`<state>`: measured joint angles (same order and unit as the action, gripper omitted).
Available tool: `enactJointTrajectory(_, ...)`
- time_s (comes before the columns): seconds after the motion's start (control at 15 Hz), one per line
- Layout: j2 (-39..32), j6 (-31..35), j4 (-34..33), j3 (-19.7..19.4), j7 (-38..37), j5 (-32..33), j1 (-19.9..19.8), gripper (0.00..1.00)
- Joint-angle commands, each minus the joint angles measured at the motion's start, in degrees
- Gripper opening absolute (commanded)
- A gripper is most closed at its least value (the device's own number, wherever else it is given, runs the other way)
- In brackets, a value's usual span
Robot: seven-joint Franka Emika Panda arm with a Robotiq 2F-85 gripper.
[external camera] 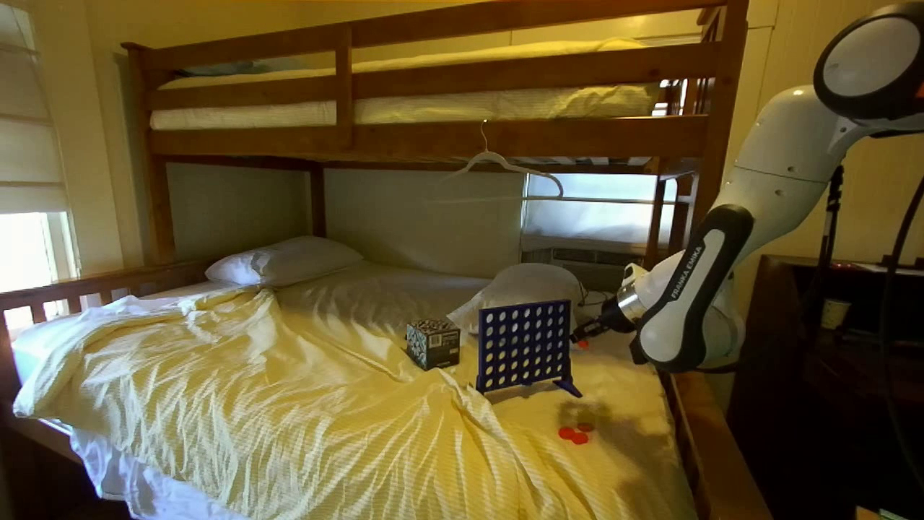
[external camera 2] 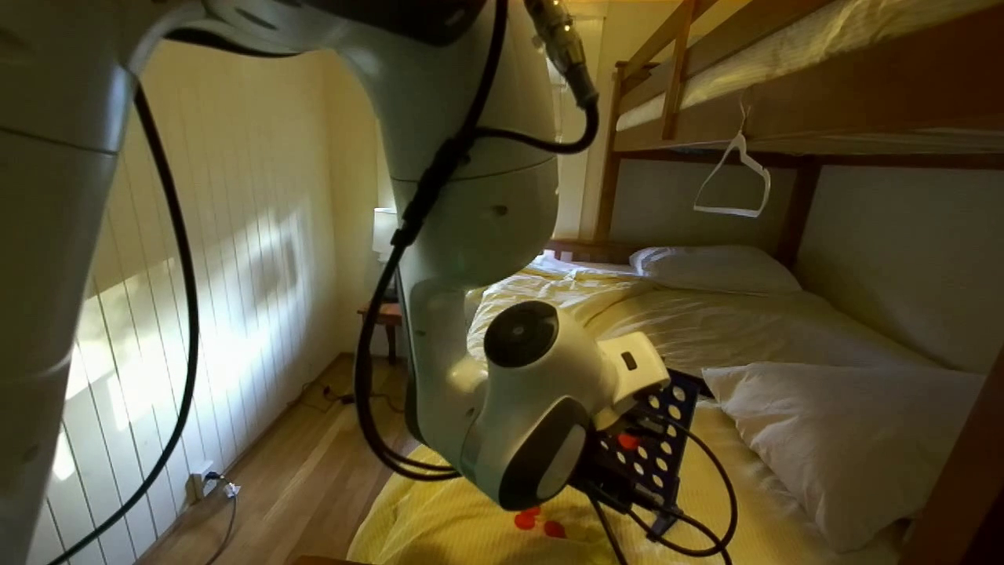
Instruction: Pick up the orange chip into the connect four game
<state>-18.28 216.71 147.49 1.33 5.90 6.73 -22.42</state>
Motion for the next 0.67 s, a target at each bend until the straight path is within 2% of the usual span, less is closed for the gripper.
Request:
enactJointTrajectory(0.0,0.84,9.47,2.28,-3.97,-3.96,1.98,2.75,0.09)
enactJointTrajectory(0.27,-1.01,19.35,1.07,-6.43,-5.56,2.10,4.18,0.09)
enactJointTrajectory(0.6,-2.25,25.30,-0.41,-7.59,-9.47,2.49,4.48,0.09)
